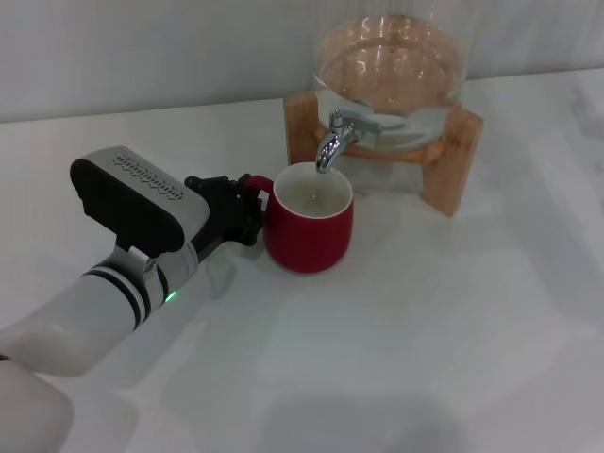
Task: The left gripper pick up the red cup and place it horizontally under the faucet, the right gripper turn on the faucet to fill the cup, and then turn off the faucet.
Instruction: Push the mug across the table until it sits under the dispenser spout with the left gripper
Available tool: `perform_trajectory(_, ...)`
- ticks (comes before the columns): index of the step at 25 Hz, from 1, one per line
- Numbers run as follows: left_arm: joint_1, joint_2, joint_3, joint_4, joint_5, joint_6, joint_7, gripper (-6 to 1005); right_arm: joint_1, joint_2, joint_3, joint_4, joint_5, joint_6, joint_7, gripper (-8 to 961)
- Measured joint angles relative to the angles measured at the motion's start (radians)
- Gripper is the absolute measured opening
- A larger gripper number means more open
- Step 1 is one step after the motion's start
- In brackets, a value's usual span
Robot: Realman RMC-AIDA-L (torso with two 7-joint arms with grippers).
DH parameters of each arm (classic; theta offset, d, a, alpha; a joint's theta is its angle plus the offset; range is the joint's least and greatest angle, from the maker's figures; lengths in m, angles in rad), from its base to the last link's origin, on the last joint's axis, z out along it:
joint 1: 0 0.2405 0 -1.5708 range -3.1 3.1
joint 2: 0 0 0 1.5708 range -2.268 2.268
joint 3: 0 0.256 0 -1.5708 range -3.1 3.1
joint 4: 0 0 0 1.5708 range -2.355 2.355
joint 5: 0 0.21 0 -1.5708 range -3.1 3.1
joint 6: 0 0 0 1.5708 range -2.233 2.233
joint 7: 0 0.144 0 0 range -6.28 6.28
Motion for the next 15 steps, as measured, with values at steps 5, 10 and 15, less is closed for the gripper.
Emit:
perform_trajectory(5, -0.006, -0.002, -0.02, 0.002, -0.003, 0.029, 0.001, 91, 0.0, 0.0, -0.006, 0.0, 0.0, -0.001, 0.001, 640)
perform_trajectory(10, -0.004, -0.003, -0.042, 0.006, -0.005, 0.038, 0.002, 98, 0.0, 0.0, -0.015, 0.001, 0.0, -0.002, 0.0, 640)
perform_trajectory(15, -0.003, -0.003, -0.047, 0.008, -0.005, 0.045, 0.002, 105, -0.002, 0.0, -0.018, 0.001, 0.0, -0.002, 0.002, 640)
